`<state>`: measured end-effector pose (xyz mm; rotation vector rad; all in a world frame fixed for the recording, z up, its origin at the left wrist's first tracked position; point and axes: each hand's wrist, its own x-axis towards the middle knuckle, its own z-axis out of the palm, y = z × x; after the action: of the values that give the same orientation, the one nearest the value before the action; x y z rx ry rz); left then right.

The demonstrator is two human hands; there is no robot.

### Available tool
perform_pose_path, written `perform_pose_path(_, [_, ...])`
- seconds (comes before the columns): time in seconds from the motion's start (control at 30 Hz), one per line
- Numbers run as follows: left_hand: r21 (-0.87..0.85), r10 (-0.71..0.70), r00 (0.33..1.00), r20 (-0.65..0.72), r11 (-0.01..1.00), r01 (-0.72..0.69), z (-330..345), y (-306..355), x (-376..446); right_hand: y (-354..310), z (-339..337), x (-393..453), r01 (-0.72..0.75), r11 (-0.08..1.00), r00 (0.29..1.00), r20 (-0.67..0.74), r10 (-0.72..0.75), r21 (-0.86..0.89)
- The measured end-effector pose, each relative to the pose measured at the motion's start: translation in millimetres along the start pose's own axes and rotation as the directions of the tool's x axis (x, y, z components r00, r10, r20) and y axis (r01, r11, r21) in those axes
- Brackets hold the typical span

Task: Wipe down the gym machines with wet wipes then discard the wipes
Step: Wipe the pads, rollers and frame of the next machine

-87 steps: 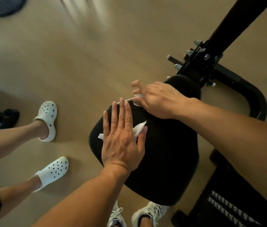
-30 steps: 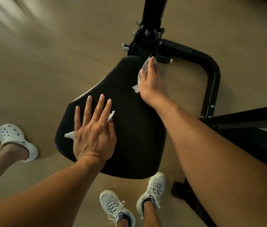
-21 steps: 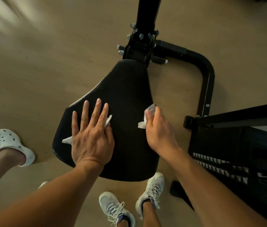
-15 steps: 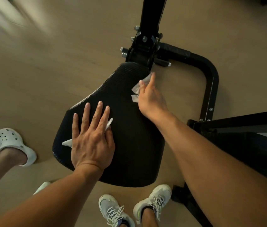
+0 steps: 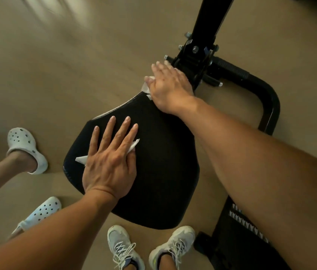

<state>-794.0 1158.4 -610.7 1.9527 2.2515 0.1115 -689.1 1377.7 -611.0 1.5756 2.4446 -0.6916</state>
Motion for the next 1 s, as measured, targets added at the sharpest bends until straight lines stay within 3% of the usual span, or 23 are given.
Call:
perform_pose_path(0.13, [-0.010, 0.008, 1.000, 0.002, 1.000, -0.008, -0.6, -1.2, 1.3, 12.6, 5.1, -15.5, -0.044, 0.998, 0.998, -0.050, 0.046, 0.044])
perform_pose_path(0.2, [-0.013, 0.009, 1.000, 0.002, 1.000, -0.009, -0.3, -2.4, 0.7, 22.0, 15.7, -53.2, -0.084, 0.990, 0.989, -0.114, 0.097, 0.115])
perform_pose_path(0.33, [-0.023, 0.016, 1.000, -0.024, 1.000, -0.017, 1.2, -2.8, 1.7, 8.1, 50.9, -147.0, -0.114, 0.982, 0.987, -0.095, 0.129, 0.154])
perform_pose_path(0.5, [-0.042, 0.009, 0.999, -0.048, 0.999, -0.011, 2.7, -1.3, 1.8, -21.4, 96.6, -248.7, 0.105, 0.994, 0.990, -0.095, -0.107, -0.027])
perform_pose_path(0.6, [-0.047, 0.004, 0.999, -0.047, 0.999, -0.006, 3.3, -2.4, 1.7, -18.0, 96.4, -244.7, 0.135, 0.987, 0.988, -0.064, -0.140, -0.083])
perform_pose_path(0.8, [-0.101, -0.020, 0.998, -0.060, 0.995, 0.014, 0.1, 0.0, 3.1, 1.4, 57.5, -146.9, -0.123, 0.987, 0.983, -0.120, 0.135, 0.104])
perform_pose_path(1.0, [-0.252, -0.041, 0.995, -0.087, 0.968, 0.018, 0.3, -2.6, 4.1, 2.3, 84.7, -202.6, -0.136, 0.987, 0.976, -0.161, 0.149, 0.087])
